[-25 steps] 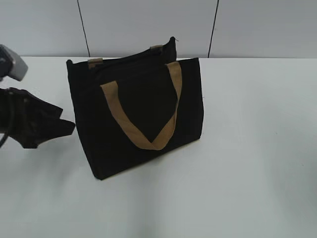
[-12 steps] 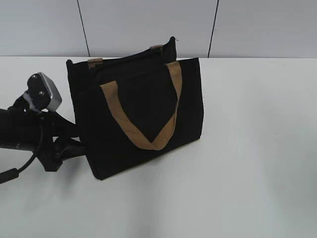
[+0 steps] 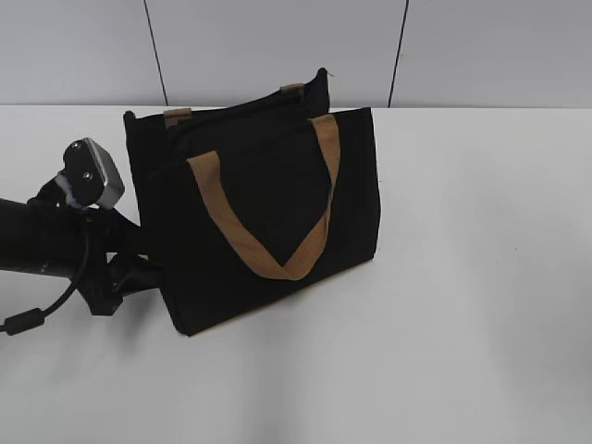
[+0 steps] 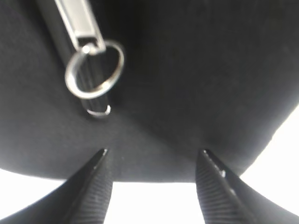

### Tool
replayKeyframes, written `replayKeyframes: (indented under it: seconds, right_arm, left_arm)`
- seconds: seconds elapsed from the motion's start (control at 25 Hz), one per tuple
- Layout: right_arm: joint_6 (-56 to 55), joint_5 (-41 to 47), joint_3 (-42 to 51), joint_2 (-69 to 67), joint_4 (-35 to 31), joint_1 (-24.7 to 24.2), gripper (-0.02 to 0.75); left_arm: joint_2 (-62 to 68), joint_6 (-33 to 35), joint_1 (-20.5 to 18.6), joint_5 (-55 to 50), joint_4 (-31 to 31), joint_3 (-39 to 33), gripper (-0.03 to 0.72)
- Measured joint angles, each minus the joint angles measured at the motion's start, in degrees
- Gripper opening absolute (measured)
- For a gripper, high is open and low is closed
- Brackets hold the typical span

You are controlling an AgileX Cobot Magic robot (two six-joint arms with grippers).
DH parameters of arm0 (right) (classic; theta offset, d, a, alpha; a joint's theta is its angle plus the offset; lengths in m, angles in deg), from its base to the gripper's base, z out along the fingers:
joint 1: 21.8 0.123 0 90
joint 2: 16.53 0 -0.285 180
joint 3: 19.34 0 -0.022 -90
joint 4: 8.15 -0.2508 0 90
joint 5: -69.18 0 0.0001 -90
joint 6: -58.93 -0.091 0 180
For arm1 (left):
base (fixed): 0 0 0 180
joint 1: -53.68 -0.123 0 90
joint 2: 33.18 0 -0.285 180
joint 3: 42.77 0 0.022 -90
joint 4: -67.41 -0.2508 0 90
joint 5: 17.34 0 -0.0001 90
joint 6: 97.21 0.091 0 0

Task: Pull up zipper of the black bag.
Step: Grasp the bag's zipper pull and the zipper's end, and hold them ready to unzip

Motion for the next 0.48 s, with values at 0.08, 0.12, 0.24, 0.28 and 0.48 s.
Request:
replayKeyframes:
  seconds: [0.08, 0.12, 0.24, 0.28, 0.48]
  right_arm:
    - [0.1, 0.0, 0.0, -0.4, -0.3, 0.0, 0.450]
    - [0.1, 0.0, 0.0, -0.6, -0.3, 0.0, 0.450]
    - [0.1, 0.1, 0.0, -1.1, -0.4, 0.0, 0.450]
    - [0.1, 0.1, 0.0, -1.3, -0.4, 0.0, 0.450]
    - [0.1, 0.1, 0.0, -1.3, -0.7, 0.0, 0.450]
  left_arm:
    - [0.0, 0.0, 0.0, 0.0, 0.1, 1.0, 0.425]
    - [0.1, 0.0, 0.0, 0.0, 0.1, 1.6, 0.425]
    - [0.8, 0.0, 0.0, -1.1, 0.1, 3.4, 0.421]
    - [1.2, 0.0, 0.0, -1.4, 0.1, 4.0, 0.421]
    - [4.4, 0.0, -0.1, -2.6, 0.1, 5.7, 0.421]
